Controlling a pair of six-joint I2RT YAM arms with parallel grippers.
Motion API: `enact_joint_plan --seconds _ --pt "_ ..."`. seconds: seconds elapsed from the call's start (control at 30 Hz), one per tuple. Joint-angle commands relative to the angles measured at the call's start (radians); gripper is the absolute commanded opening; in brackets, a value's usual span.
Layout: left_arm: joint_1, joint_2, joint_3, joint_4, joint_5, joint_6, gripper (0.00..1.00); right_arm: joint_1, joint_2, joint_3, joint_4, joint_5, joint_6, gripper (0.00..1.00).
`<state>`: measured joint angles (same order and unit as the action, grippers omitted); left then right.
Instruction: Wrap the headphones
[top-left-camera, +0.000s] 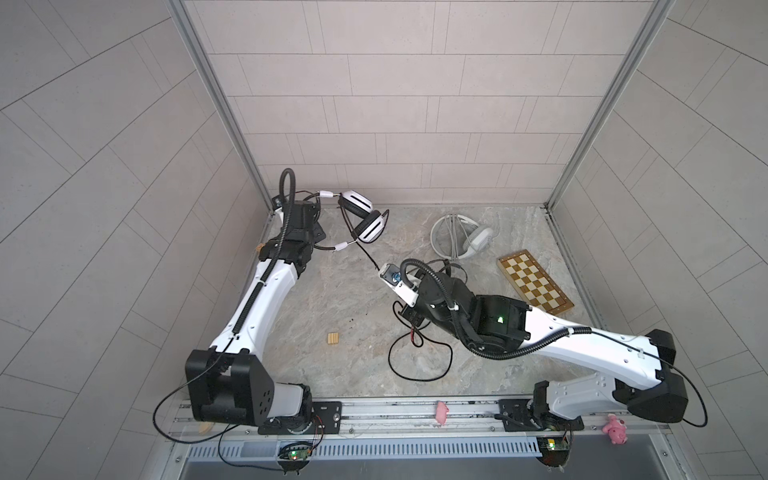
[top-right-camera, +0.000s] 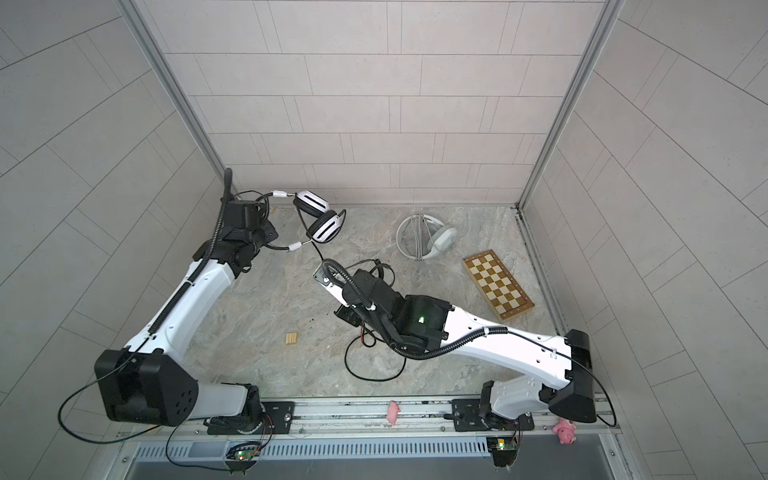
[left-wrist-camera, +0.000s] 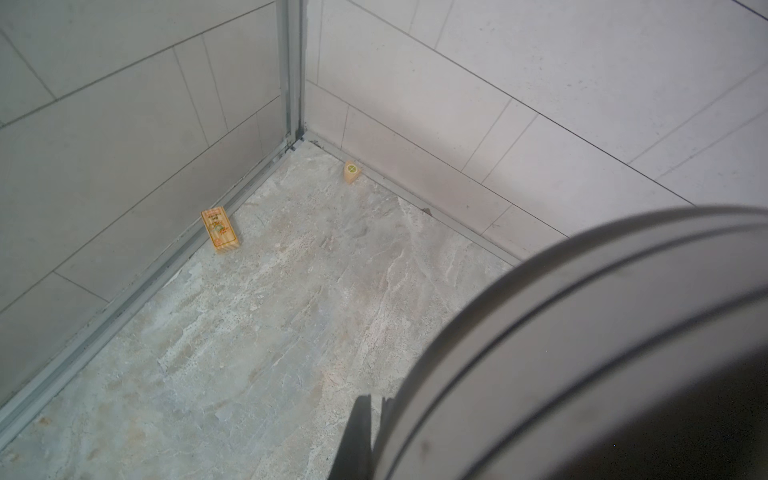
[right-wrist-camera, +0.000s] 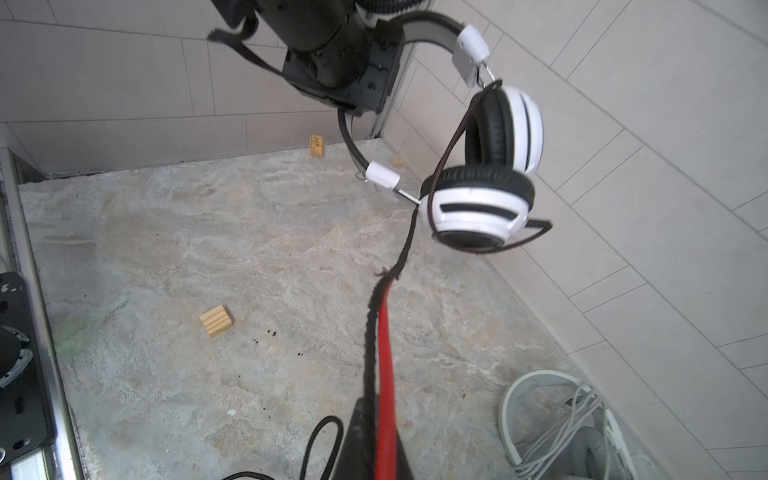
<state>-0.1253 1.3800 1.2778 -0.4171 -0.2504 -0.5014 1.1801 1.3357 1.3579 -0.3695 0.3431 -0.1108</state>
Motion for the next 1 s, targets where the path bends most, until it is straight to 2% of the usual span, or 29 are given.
enact_joint_plan --seconds 0.0,0.13,0.23,0.37,0.5,0.7,0.97 --pt "-0.057 0.013 0.079 -0.004 -0.060 0.089 0.00 -0.001 -0.033 0.059 -0.036 0.099 -0.096 0.00" --pt "-0.134 0.034 0.132 -0.057 -0.122 0.181 0.00 -0.035 -0.039 0.109 -0.034 0.163 -0.155 0.00" --pt "-0.187 0.039 0.139 -0.055 -0.133 0.265 0.00 -0.101 -0.046 0.145 -0.038 0.190 -0.176 0.00" --pt "-0.222 0.052 0.163 -0.084 -0.032 0.340 0.00 -0.210 -0.063 0.185 -0.043 0.181 -0.176 0.00" --pt "-0.258 0.055 0.180 -0.106 0.032 0.393 0.00 -0.339 -0.051 0.223 -0.055 0.113 -0.140 0.00" --pt "-0.281 0.070 0.202 -0.127 0.285 0.448 0.00 -0.461 0.030 0.320 -0.082 0.060 -0.142 0.00" --pt "-0.306 0.080 0.195 -0.086 0.552 0.479 0.00 -0.594 0.171 0.405 -0.121 -0.148 -0.038 0.00"
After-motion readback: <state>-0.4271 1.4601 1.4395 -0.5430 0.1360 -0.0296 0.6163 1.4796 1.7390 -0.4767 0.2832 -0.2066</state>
